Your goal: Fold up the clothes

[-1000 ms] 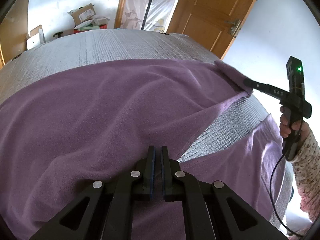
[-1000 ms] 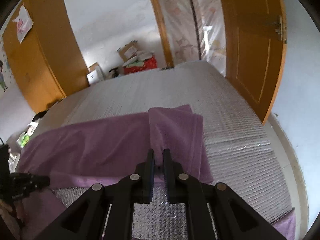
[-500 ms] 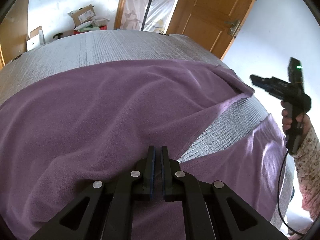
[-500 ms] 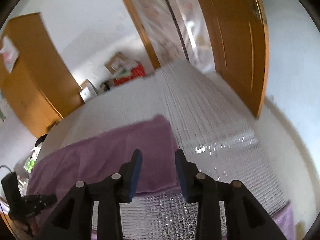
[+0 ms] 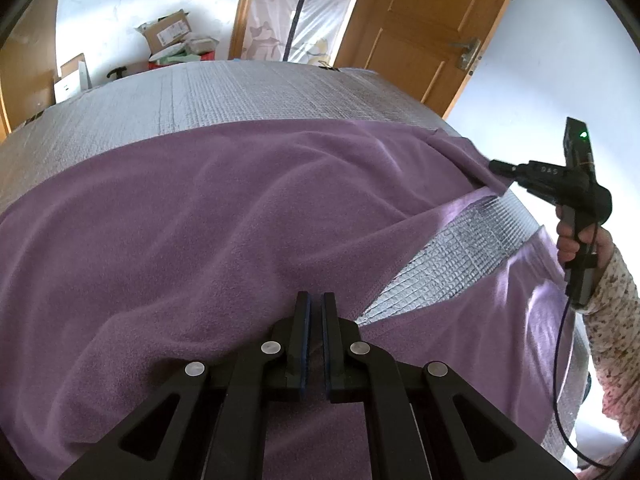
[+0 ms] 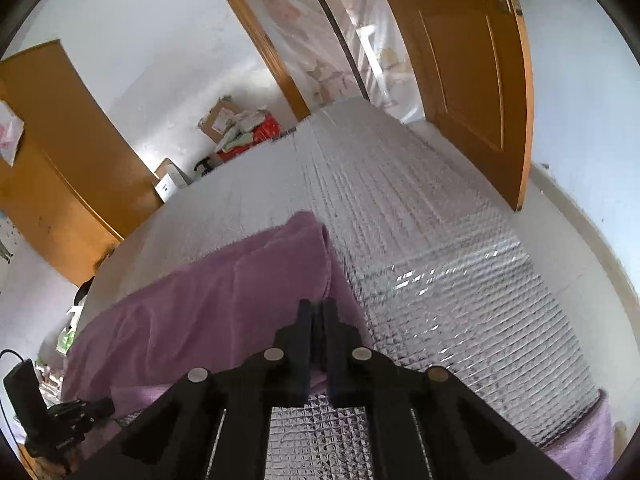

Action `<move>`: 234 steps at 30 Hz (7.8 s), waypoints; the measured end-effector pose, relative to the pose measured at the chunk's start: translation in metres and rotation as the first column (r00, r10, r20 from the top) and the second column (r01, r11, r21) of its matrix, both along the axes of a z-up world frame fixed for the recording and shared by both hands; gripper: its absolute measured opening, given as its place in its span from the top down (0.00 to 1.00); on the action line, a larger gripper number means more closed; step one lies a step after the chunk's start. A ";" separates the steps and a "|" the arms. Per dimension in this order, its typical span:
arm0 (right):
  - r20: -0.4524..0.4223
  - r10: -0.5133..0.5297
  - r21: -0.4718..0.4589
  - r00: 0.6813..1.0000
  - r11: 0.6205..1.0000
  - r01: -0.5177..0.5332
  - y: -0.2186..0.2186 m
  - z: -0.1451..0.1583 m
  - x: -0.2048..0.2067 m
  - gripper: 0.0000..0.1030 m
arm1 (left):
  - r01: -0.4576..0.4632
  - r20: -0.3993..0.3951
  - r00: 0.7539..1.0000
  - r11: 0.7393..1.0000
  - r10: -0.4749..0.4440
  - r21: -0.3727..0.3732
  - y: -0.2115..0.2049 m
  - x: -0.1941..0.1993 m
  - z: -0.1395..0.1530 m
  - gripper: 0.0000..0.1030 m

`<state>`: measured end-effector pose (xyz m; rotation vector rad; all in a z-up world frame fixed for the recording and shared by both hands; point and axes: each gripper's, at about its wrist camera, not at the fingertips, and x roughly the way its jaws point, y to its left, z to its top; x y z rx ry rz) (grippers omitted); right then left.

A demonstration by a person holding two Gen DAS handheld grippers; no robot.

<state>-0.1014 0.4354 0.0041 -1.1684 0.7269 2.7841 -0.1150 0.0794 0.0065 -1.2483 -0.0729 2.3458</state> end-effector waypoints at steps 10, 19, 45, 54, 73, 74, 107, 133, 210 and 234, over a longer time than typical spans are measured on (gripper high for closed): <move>-0.061 -0.146 0.061 0.987 0.987 0.149 0.037 0.020 0.024 0.95 | 0.002 -0.012 1.000 0.999 -0.003 -0.033 0.003 0.001 0.001 0.95; 0.001 -0.278 0.133 0.961 0.952 0.275 0.074 0.003 0.027 0.96 | 0.016 -0.011 1.000 0.999 -0.017 -0.033 -0.001 0.002 0.002 0.95; -0.051 -0.088 0.170 0.995 0.981 0.096 -0.021 0.054 0.041 0.73 | -0.124 -0.033 0.991 0.989 0.126 0.078 -0.078 0.035 0.039 0.83; 0.031 0.395 0.192 0.918 0.899 -0.393 -0.204 0.033 0.033 0.73 | -0.334 0.025 0.943 0.937 0.333 0.099 -0.155 0.064 0.028 0.83; 0.131 0.440 0.225 0.888 0.860 -0.459 -0.311 0.001 0.035 0.74 | -0.470 0.116 0.882 0.865 0.456 0.177 -0.225 0.083 -0.005 0.83; 0.116 0.434 0.228 0.894 0.864 -0.449 -0.309 0.005 0.037 0.74 | -0.474 0.115 0.880 0.863 0.460 0.177 -0.227 0.085 -0.005 0.83; 0.095 0.411 0.229 0.907 0.877 -0.421 -0.276 0.030 0.114 0.61 | -0.516 0.085 0.856 0.844 0.509 0.147 -0.255 0.137 0.015 0.83; 0.164 0.584 0.308 0.795 0.735 -0.604 -0.352 0.012 0.153 0.59 | -0.612 0.084 0.791 0.782 0.607 0.120 -0.278 0.201 0.007 0.83; 0.203 0.842 0.268 0.499 0.443 -0.856 -0.484 -0.009 -0.133 0.55 | -0.215 -0.068 0.977 0.925 0.204 -0.314 -0.273 -0.033 0.010 0.81; 0.131 0.813 0.429 0.568 0.470 -0.772 -0.477 0.045 -0.077 0.96 | -0.278 -0.228 0.950 0.909 0.213 -0.311 -0.263 -0.005 0.052 0.95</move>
